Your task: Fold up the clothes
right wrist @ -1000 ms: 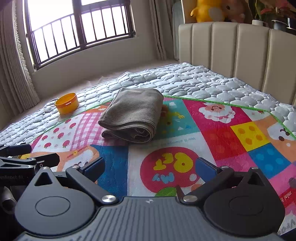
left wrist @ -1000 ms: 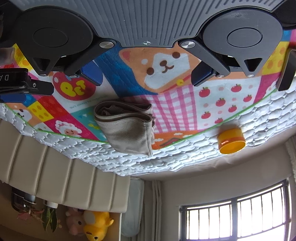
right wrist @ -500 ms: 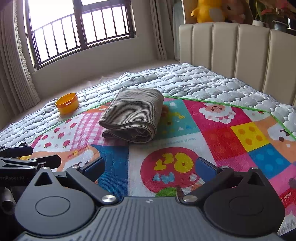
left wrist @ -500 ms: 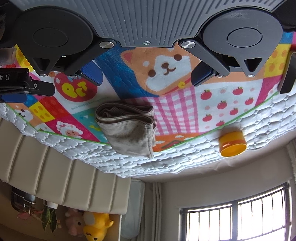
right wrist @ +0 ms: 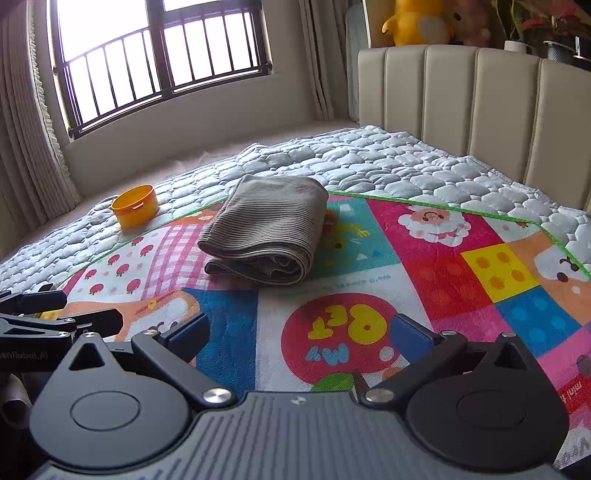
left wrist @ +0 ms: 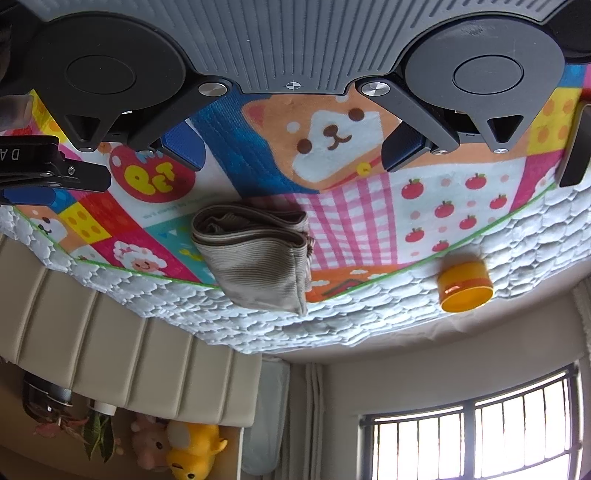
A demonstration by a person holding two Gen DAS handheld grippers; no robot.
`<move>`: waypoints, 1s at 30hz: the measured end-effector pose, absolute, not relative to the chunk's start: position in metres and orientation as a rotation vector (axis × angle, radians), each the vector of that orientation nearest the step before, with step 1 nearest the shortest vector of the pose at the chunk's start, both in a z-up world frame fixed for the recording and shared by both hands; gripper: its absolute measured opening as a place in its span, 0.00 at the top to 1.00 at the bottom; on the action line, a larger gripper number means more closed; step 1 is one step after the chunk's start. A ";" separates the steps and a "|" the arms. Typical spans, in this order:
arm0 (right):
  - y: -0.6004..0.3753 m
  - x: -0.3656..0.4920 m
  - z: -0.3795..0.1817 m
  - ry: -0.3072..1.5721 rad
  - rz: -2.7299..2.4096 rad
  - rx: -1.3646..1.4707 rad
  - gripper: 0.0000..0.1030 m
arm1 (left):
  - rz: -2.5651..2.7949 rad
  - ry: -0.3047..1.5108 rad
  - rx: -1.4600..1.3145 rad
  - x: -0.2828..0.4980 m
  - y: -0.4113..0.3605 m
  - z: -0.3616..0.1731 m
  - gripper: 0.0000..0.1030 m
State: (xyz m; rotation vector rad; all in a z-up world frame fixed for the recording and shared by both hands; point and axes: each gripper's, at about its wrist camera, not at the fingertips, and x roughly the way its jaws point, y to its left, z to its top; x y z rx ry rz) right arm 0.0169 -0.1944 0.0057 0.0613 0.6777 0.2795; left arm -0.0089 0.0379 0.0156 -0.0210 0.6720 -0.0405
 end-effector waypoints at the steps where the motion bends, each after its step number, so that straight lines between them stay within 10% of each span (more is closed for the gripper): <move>1: -0.194 0.017 0.006 0.678 0.279 0.061 0.00 | -0.041 0.672 -0.020 -0.009 0.038 0.016 0.00; 30: -0.193 0.016 0.006 0.680 0.279 0.062 0.00 | -0.043 0.675 -0.010 -0.009 0.036 0.016 0.00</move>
